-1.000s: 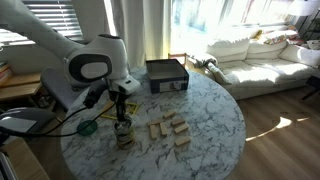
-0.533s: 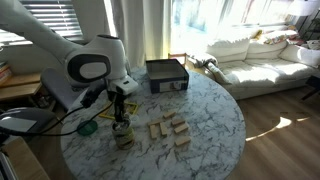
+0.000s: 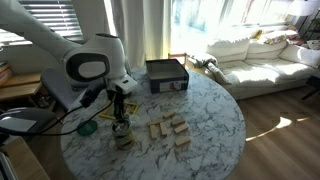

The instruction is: Stack up the cans on the table

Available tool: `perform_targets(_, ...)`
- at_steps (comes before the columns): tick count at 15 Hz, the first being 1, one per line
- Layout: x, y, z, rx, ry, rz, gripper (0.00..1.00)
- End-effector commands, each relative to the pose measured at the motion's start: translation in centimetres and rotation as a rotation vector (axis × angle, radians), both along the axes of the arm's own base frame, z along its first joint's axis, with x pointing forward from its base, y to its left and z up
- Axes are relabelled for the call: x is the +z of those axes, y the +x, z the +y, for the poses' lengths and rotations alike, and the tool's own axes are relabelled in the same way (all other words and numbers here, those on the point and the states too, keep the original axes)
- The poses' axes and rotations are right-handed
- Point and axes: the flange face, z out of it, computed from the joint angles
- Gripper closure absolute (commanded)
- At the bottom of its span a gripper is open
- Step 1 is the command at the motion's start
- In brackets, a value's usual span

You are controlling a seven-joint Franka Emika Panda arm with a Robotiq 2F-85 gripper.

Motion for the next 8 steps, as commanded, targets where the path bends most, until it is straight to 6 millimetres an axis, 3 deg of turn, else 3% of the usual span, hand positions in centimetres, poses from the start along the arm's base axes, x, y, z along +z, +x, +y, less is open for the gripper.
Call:
perform_targets(1,2.9,-0.6,0.1,0.013,-0.011,-0.049,0.42)
perform_targets(6,7.4,-0.9,-0.4,0.022,-0.014,-0.118,0.05)
perform_targets(8,9.4,-1.5,-0.7,0.060,0.014,-0.156,0.00)
